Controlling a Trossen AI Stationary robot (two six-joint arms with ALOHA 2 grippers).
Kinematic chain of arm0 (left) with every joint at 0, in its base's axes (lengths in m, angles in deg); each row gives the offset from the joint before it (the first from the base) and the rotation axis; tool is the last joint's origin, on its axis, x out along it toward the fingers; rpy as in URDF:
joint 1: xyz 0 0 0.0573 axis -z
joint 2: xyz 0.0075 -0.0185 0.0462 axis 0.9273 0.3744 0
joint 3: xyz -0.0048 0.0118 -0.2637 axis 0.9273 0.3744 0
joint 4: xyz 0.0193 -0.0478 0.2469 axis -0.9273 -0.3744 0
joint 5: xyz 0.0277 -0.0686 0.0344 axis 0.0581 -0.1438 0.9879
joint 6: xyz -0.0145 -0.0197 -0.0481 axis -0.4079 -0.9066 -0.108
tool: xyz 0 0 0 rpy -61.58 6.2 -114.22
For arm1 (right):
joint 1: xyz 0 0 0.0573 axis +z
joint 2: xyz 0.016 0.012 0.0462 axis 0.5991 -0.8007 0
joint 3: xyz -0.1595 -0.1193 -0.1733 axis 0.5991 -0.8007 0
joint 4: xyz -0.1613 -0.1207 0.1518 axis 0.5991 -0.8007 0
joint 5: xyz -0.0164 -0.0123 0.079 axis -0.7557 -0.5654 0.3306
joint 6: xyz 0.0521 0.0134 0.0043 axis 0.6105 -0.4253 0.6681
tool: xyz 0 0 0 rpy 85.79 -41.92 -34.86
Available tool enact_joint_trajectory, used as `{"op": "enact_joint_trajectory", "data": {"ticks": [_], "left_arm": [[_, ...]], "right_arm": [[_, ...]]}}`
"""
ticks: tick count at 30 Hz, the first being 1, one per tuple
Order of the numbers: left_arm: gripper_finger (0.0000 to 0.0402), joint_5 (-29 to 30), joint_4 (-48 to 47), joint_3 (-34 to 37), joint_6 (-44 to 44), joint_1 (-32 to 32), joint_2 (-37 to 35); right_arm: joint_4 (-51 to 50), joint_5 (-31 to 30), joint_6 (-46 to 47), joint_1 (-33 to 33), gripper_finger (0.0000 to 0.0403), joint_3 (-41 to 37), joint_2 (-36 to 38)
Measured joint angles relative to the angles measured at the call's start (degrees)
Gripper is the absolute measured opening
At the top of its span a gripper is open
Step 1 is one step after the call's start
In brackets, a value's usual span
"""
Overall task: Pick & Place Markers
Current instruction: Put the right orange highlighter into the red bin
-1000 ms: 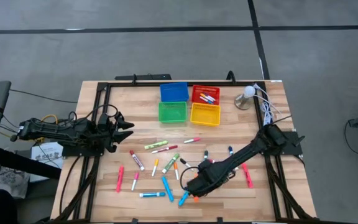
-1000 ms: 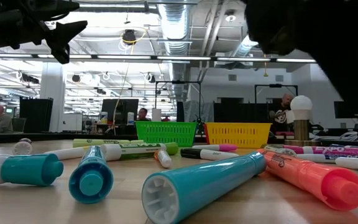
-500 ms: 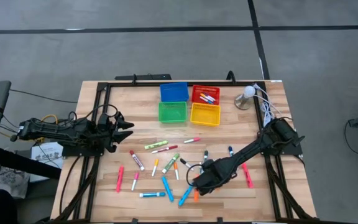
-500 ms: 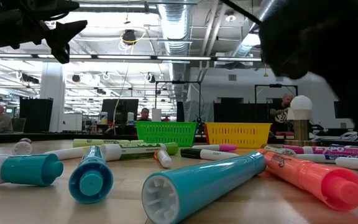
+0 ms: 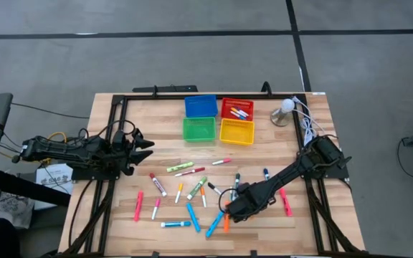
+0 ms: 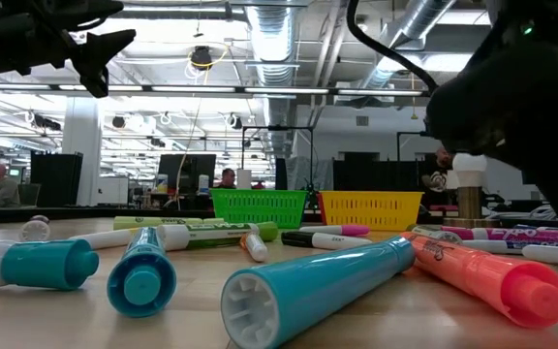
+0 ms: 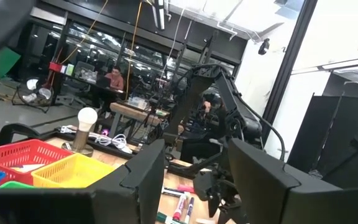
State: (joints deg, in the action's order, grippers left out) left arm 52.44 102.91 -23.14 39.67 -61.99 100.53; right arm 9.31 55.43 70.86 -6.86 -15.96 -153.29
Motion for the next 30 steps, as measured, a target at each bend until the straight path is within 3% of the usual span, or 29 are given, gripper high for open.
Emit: {"op": "enact_joint_trajectory", "data": {"ticks": [14, 30], "left_arm": [[0.0177, 0.0, 0.1, 0.0, 0.0, 0.0, 0.0], [0.0177, 0.0, 0.1, 0.0, 0.0, 0.0, 0.0]], "right_arm": [[3.9, -1.3, 0.0, -0.8, 0.0159, -3.9, 0.3], [3.7, -2.2, 1.5, -0.7, 0.0051, -4.1, 0.2]]}}
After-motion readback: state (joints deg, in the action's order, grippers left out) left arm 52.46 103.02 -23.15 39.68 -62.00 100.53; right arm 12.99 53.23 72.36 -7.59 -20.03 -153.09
